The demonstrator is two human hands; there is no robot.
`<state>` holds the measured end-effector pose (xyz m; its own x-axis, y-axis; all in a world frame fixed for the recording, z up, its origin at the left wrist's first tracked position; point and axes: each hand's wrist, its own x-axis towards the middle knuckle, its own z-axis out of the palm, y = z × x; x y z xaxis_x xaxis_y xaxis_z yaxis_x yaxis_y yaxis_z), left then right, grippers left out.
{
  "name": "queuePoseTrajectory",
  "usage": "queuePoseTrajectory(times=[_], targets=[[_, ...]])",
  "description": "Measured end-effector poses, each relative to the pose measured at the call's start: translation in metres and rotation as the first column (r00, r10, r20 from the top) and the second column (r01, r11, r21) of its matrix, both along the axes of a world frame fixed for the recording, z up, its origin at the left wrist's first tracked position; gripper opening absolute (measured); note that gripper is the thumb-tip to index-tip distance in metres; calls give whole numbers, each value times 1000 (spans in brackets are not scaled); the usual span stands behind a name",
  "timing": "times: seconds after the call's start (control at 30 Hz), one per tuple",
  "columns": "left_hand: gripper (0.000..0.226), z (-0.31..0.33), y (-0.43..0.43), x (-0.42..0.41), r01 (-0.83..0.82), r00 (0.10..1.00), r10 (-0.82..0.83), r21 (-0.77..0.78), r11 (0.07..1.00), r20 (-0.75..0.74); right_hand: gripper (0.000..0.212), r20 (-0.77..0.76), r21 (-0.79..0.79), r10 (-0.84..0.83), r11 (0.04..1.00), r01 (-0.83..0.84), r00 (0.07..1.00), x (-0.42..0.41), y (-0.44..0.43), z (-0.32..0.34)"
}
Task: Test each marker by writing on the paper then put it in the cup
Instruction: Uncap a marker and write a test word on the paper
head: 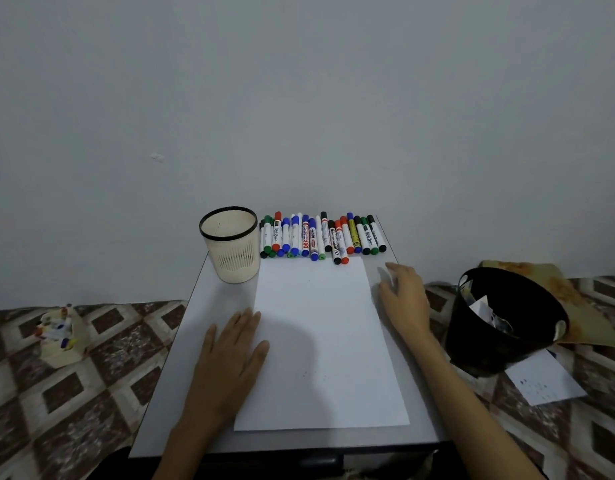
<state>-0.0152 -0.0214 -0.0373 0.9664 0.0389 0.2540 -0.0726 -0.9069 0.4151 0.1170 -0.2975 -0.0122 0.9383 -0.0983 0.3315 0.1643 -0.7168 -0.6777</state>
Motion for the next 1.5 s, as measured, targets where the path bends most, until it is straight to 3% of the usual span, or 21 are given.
queuePoseTrajectory(times=[0.1,0.23,0.33,0.5,0.67,0.77,0.93,1.07,1.17,1.27,1.37,1.47,1.5], targets=[[86,0,0,0,2,1000,-2,39,999,-23,39,-7,-188,-36,981,34,999,39,4,2],[69,4,-4,1,3,1000,-1,73,997,-29,53,-131,-402,-42,916,-14,990,71,10,0],[67,6,-5,2,28,999,-23,120,992,-43,53,-173,-418,-39,908,-38,984,79,11,-4],[70,2,-3,2,25,998,-16,160,987,-56,32,56,-412,-97,904,111,994,74,9,-3],[70,2,-4,1,33,998,-26,153,988,-49,22,145,-398,-132,900,180,981,67,7,-3],[71,2,-3,1,35,998,-25,171,985,-61,17,161,-281,-158,939,199,974,61,6,-3],[72,2,-2,1,36,998,-26,159,987,-64,18,289,188,-222,967,172,931,33,4,1],[76,3,-2,1,47,996,-39,112,993,-75,24,429,458,-276,887,56,860,-2,5,7],[82,8,-1,1,43,995,-44,-15,999,-95,19,374,661,-280,749,-42,884,-38,16,19],[83,25,-13,1,98,995,-101,-172,980,-9,10,259,799,-67,575,-176,963,-74,30,35],[64,56,-41,-3,228,973,-230,-323,919,33,13,187,768,226,573,-286,956,-101,45,43],[19,73,-66,-8,318,935,-354,-400,859,-18,11,166,783,328,530,-326,930,-118,57,49],[14,74,-70,-9,328,931,-364,-413,849,-9,12,142,783,350,533,-322,926,-122,59,50]])
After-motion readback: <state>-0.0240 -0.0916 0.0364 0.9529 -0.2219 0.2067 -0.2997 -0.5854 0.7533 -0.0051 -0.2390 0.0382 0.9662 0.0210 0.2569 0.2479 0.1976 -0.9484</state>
